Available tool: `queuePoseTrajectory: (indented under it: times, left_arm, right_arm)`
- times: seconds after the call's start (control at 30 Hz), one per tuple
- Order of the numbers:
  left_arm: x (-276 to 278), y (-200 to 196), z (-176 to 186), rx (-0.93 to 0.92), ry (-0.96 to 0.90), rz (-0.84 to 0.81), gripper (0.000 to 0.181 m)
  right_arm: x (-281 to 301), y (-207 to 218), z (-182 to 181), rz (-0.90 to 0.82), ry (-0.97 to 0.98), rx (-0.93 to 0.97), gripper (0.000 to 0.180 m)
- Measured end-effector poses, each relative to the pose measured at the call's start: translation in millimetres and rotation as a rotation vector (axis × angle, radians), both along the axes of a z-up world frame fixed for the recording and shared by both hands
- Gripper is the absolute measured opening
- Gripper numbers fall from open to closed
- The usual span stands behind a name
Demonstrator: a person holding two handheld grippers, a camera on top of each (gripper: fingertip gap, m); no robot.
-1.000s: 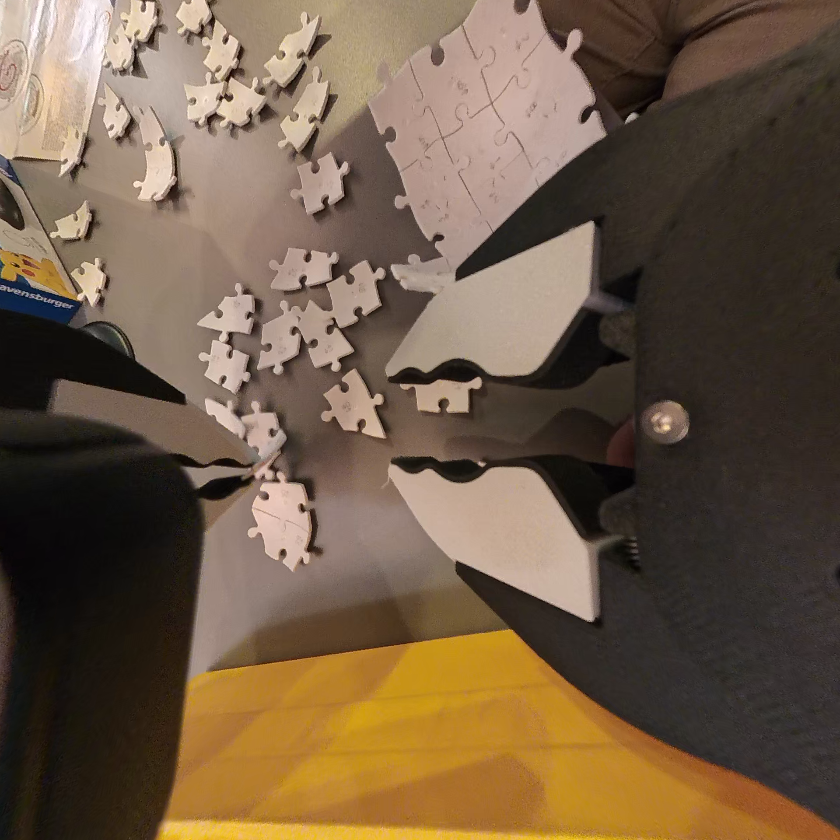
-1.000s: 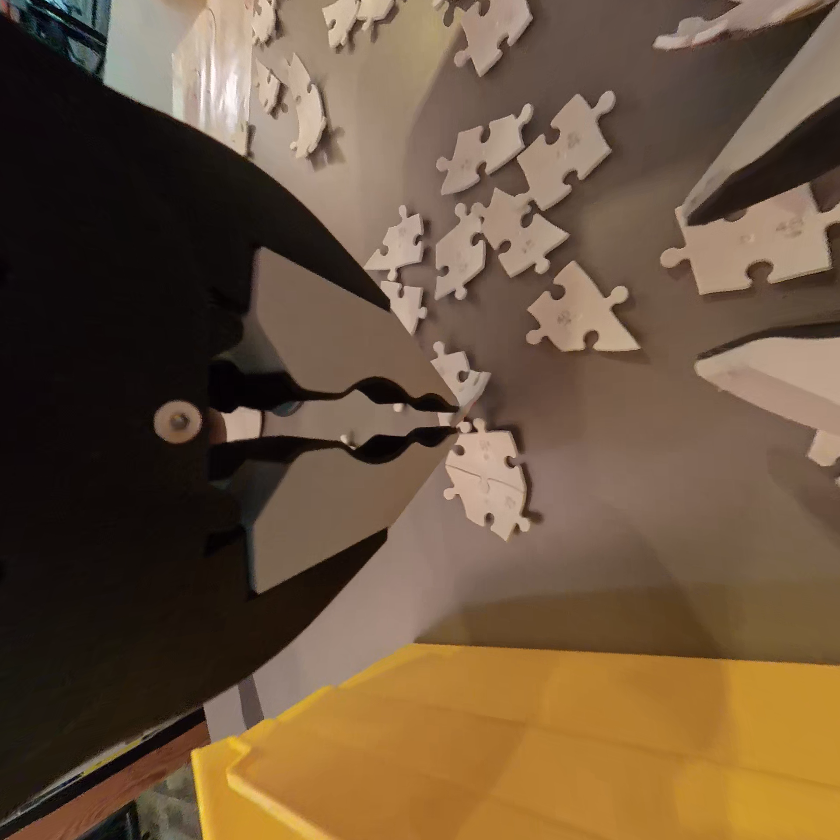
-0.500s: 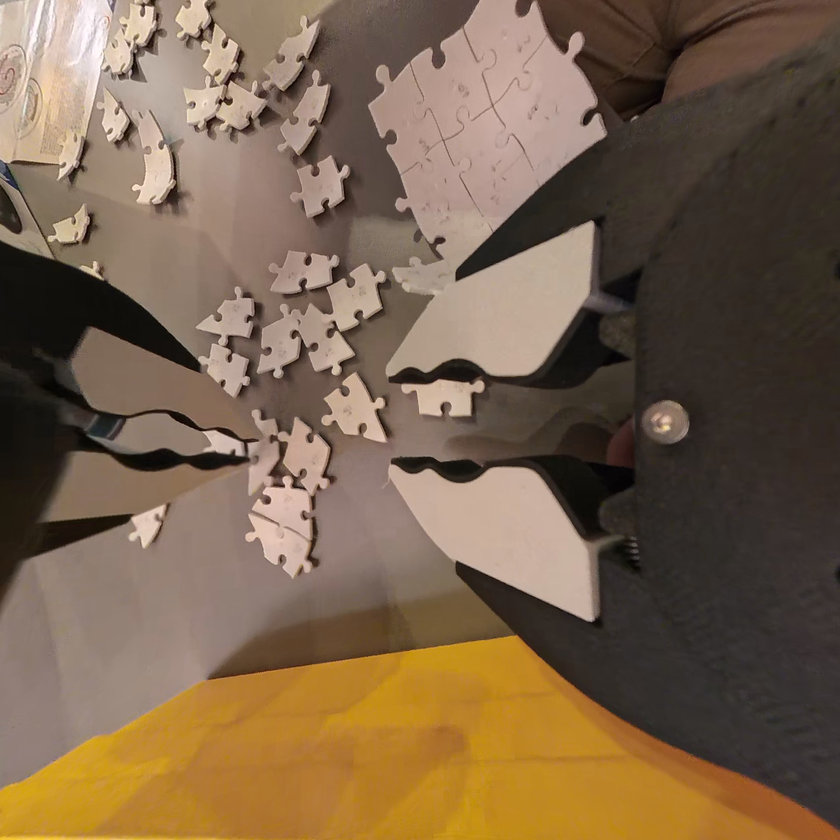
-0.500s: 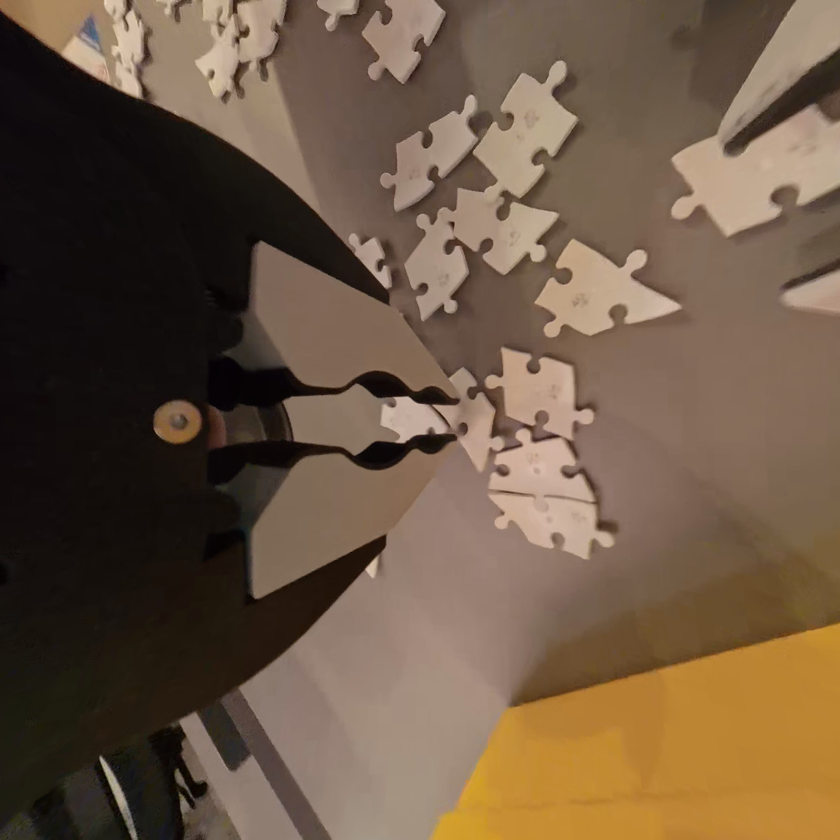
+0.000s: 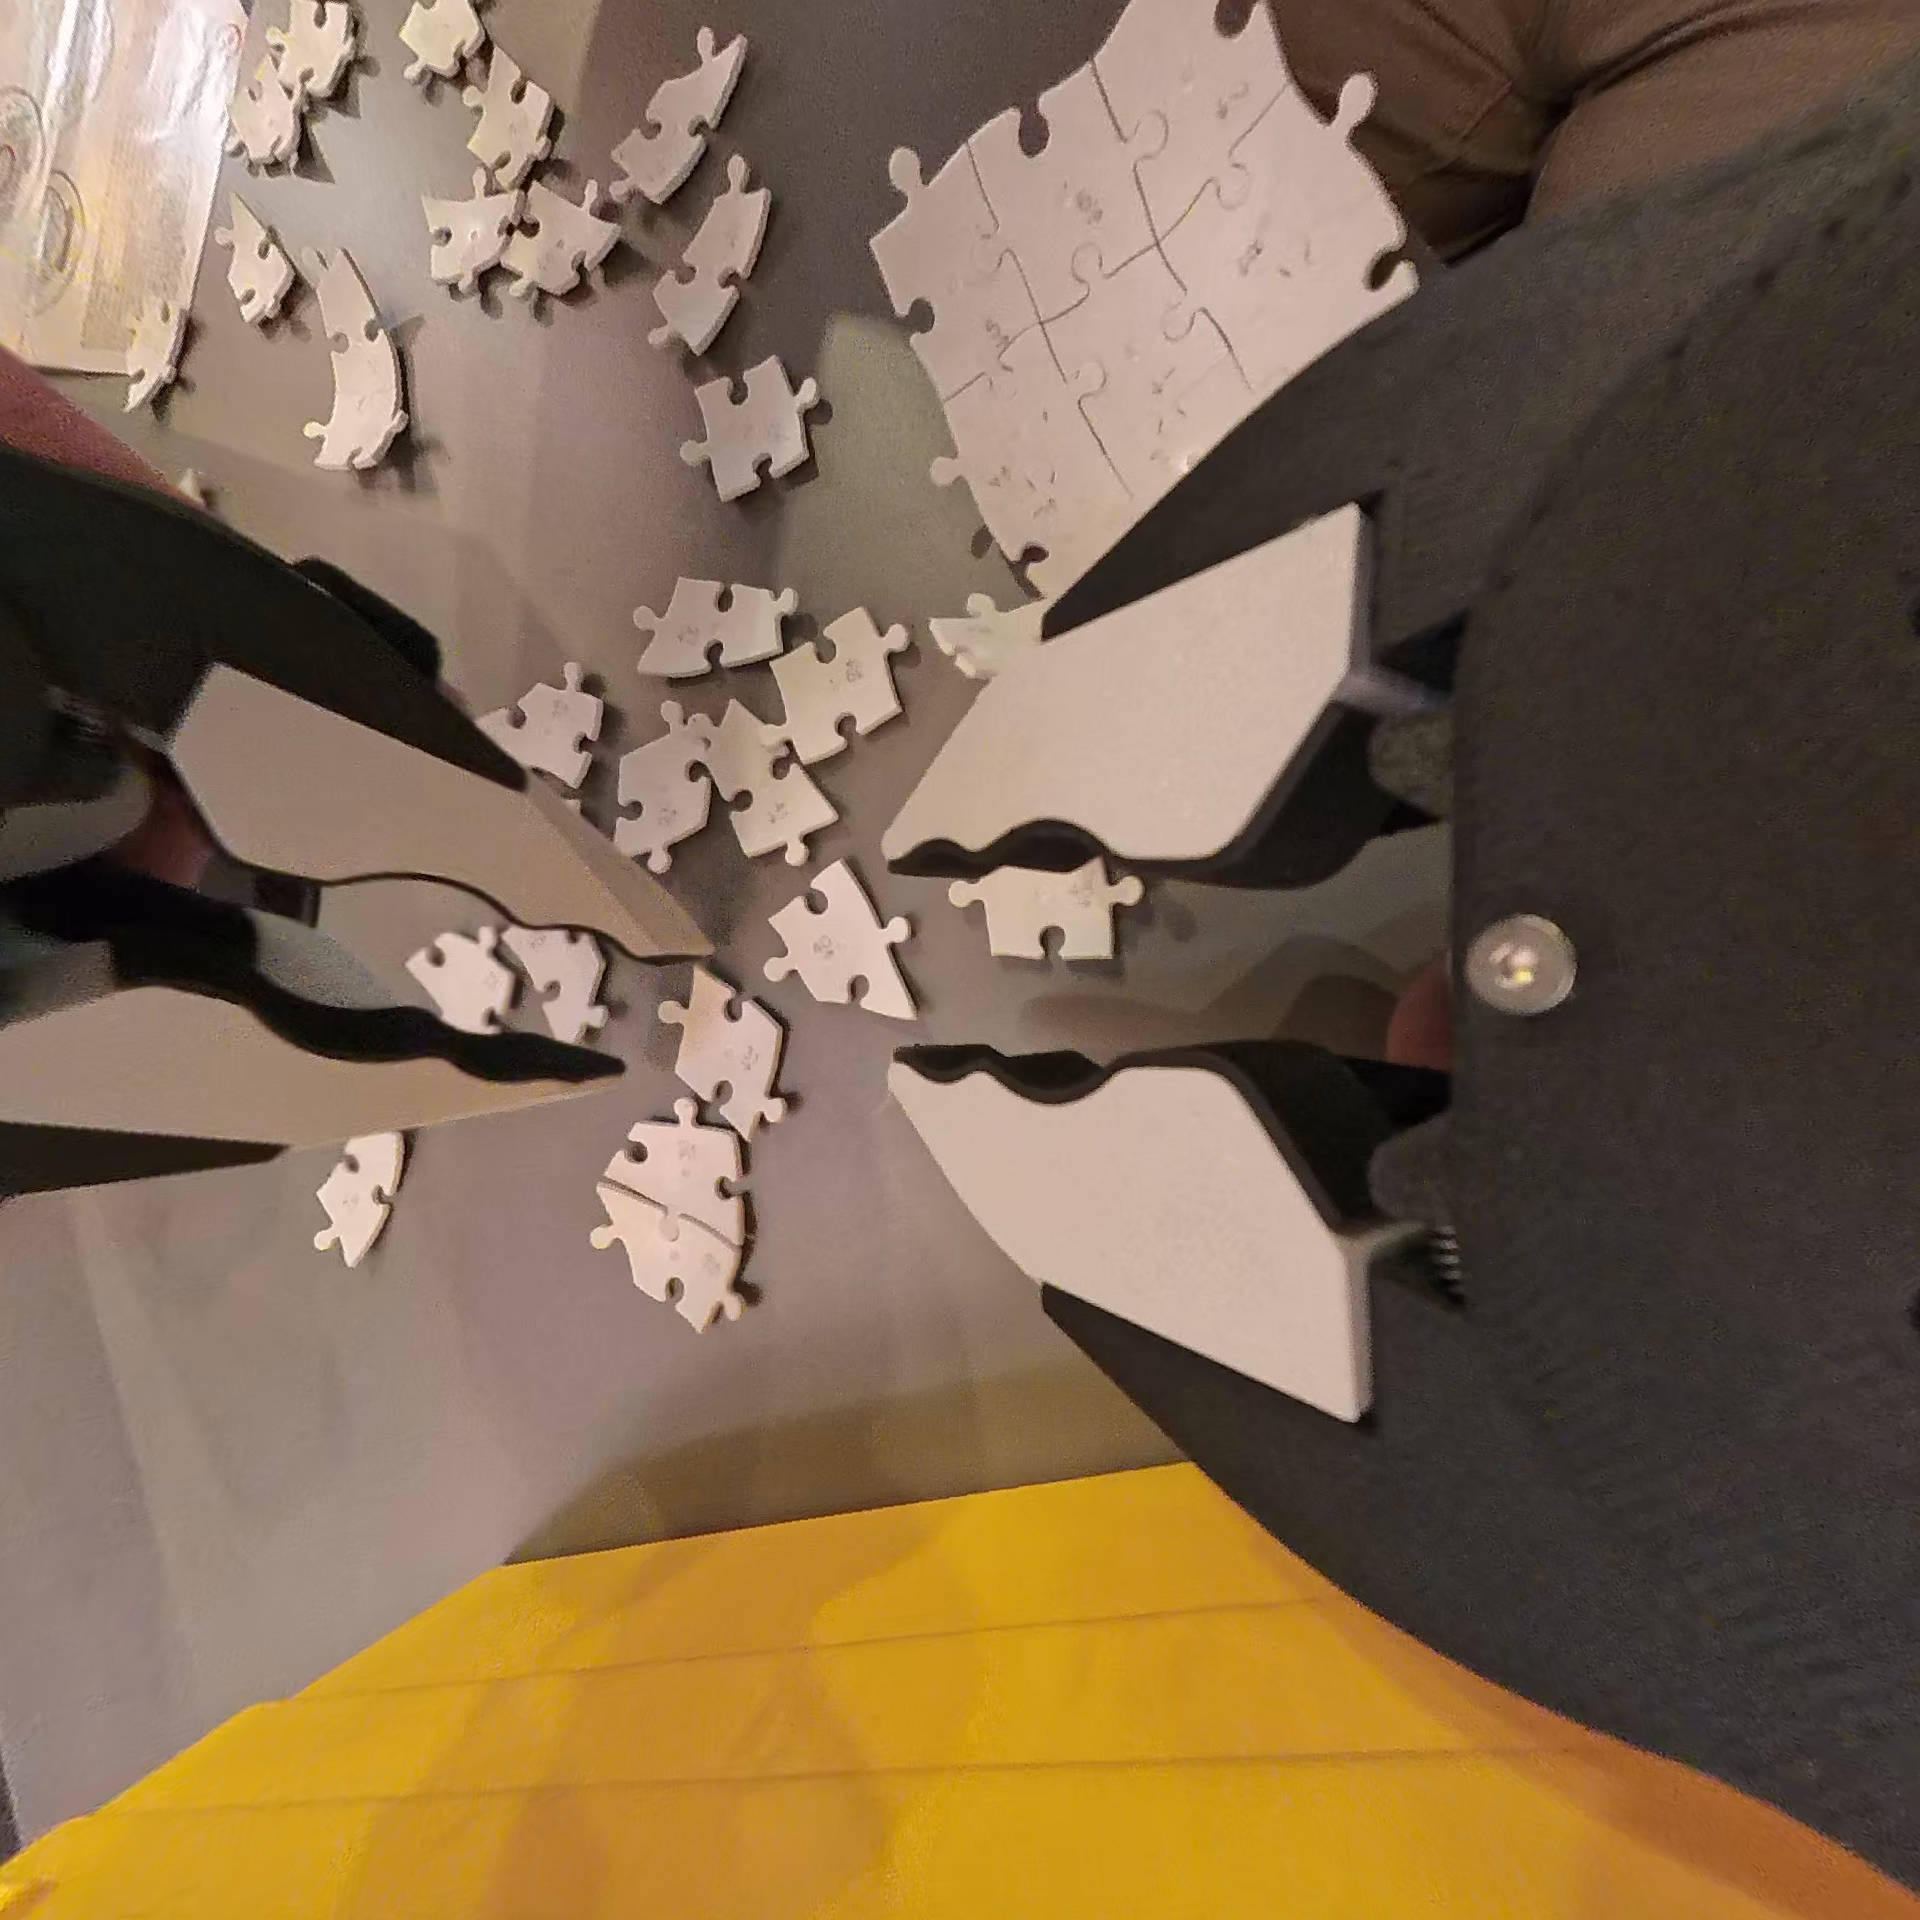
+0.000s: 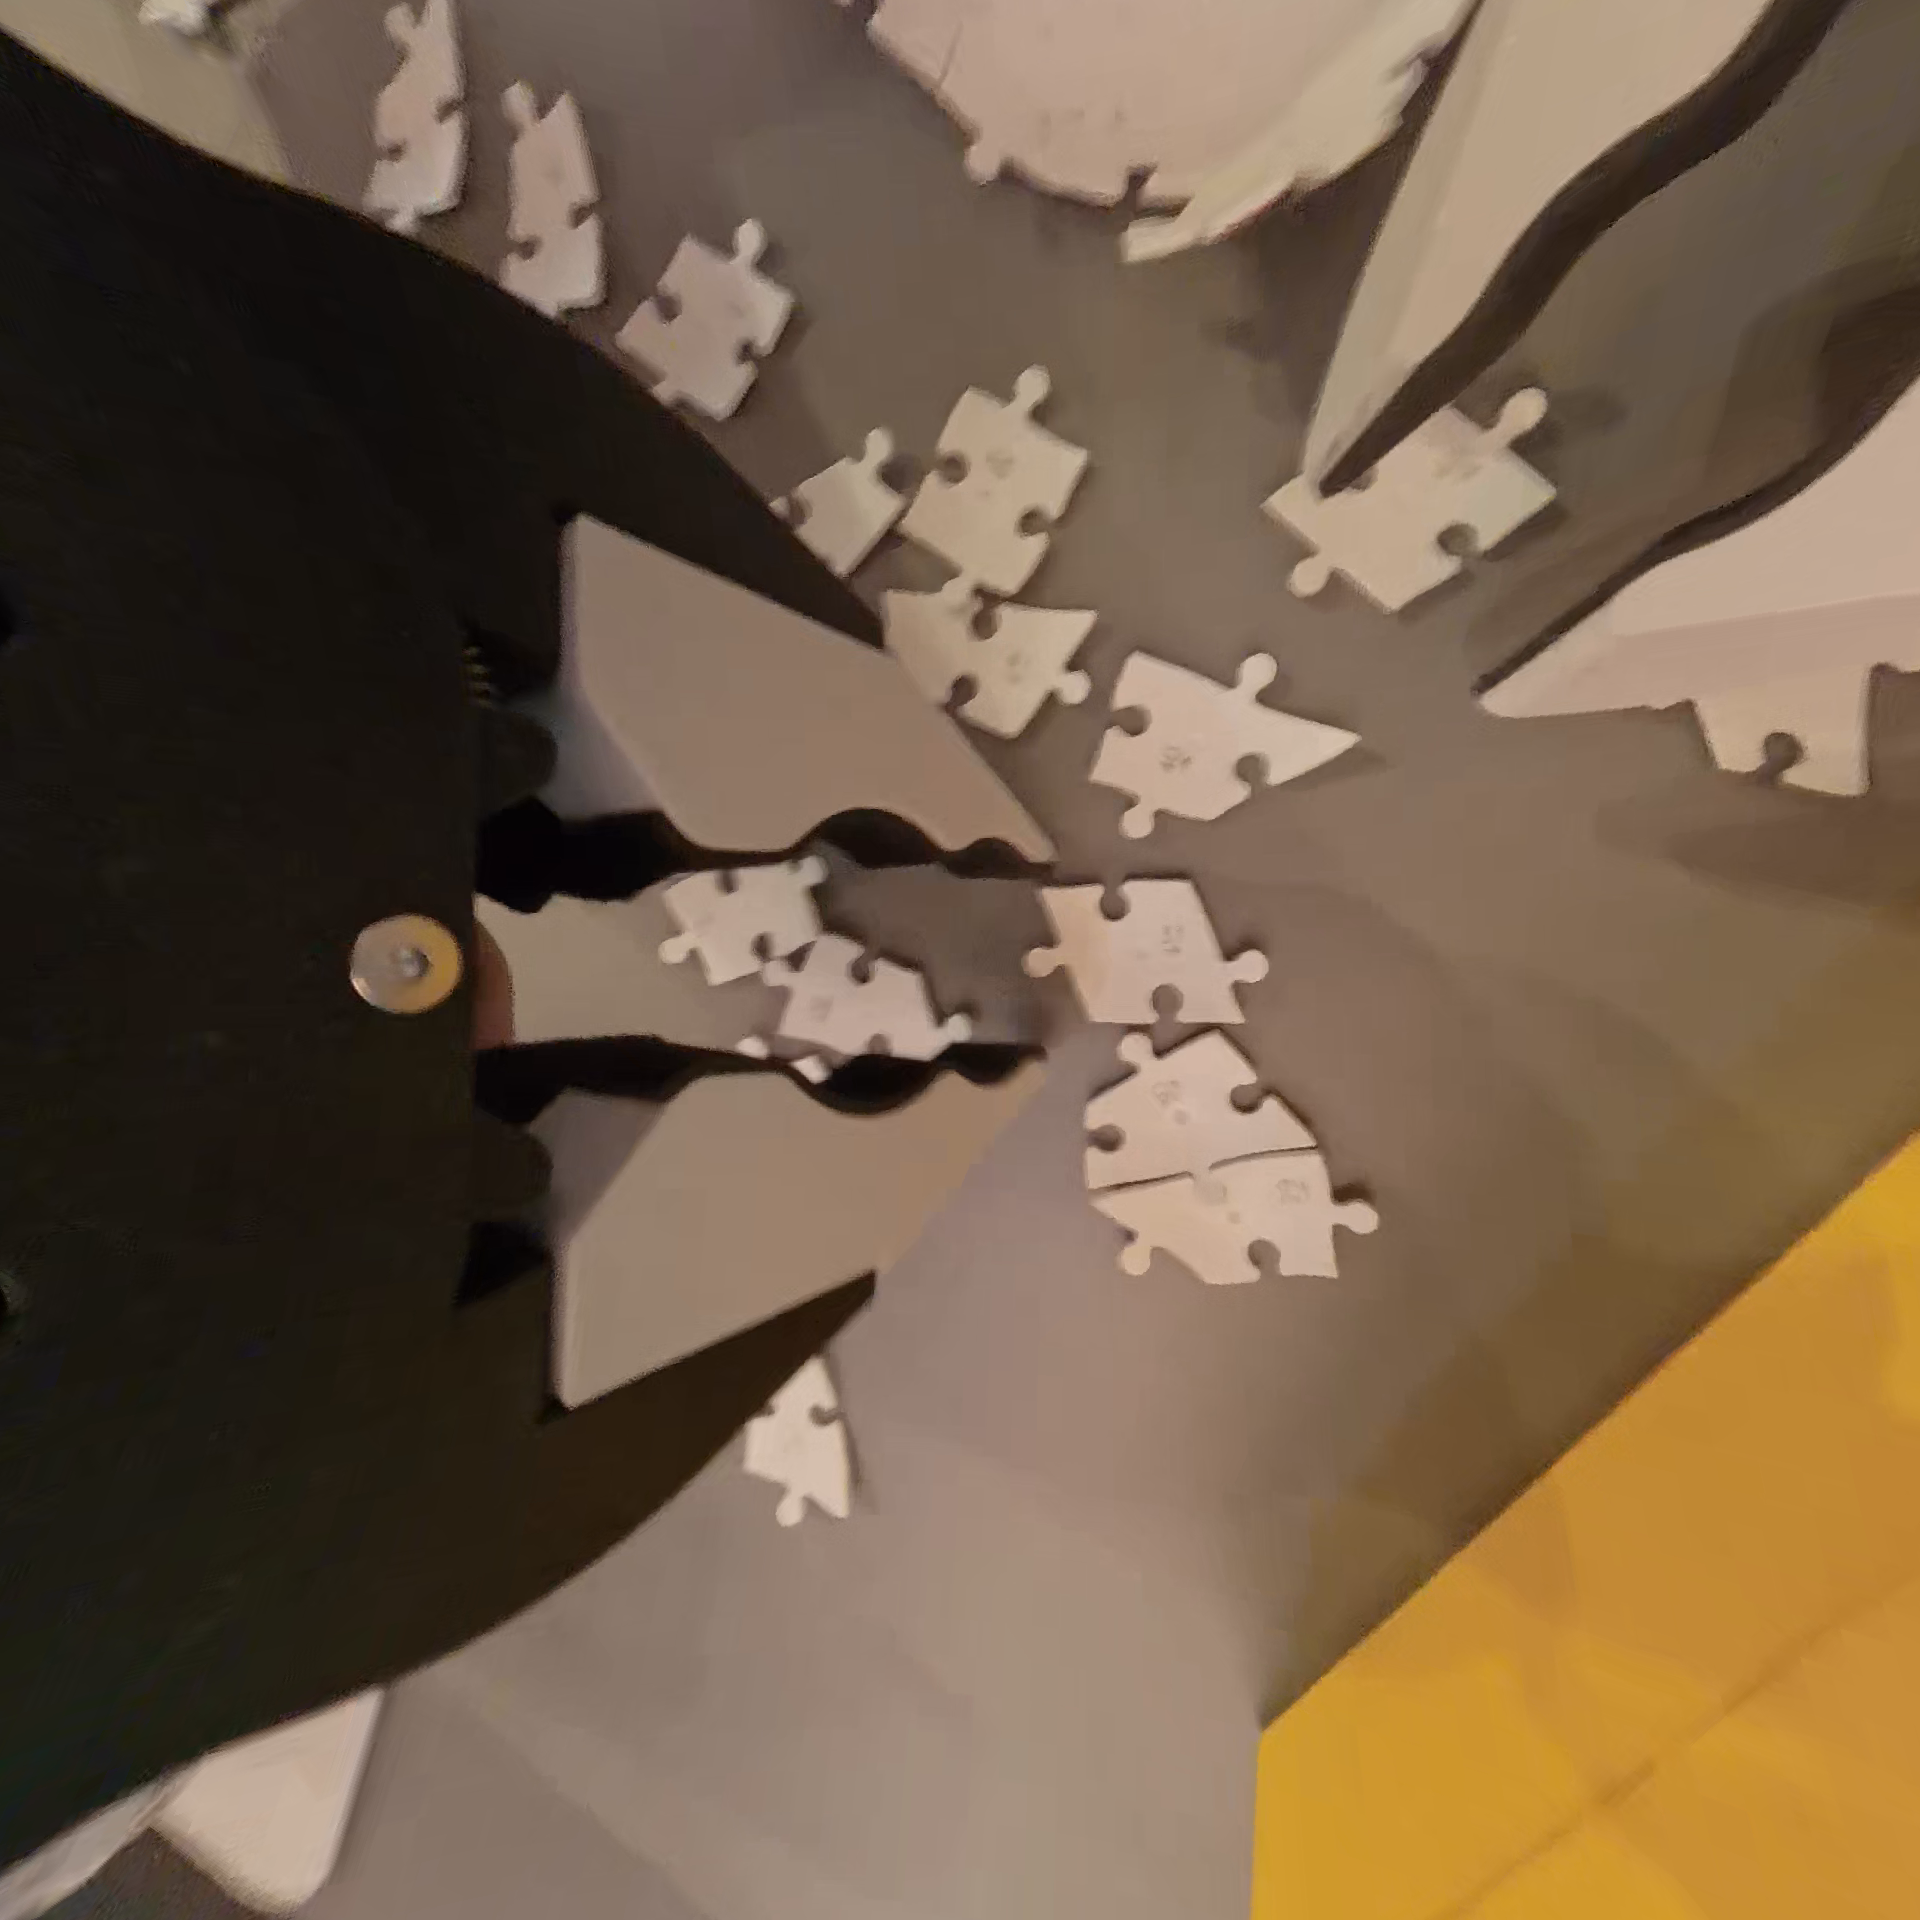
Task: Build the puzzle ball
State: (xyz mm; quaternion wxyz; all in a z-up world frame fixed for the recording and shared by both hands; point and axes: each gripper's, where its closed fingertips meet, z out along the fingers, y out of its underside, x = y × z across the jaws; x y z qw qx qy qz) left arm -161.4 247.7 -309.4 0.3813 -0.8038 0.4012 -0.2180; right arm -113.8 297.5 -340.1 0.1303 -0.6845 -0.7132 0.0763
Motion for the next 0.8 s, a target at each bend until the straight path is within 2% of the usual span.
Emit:
queuePoseTrajectory:
  times: [0.13,0.37,0.63,0.8]
  left_arm:
    - [2.0,-0.2,-1.0,-0.002,0.000,-0.004,0.031]
    - [1.5,-0.3,-2.9,-0.003,0.002,-0.005,0.031]
    - [1.6,0.0,-4.5,-0.005,0.003,-0.004,0.031]
    - [1.0,0.6,-4.0,-0.002,0.005,-0.002,0.031]
  right_arm:
    - [-6.0,-5.4,-2.2,-0.066,0.072,-0.067,0.015]
    - [-5.6,-4.6,-2.1,-0.108,0.106,-0.089,0.014]
    - [2.7,-0.8,11.8,0.031,0.027,-0.014,0.015]
    - [5.6,5.0,8.3,0.137,-0.064,-0.018,0.015]
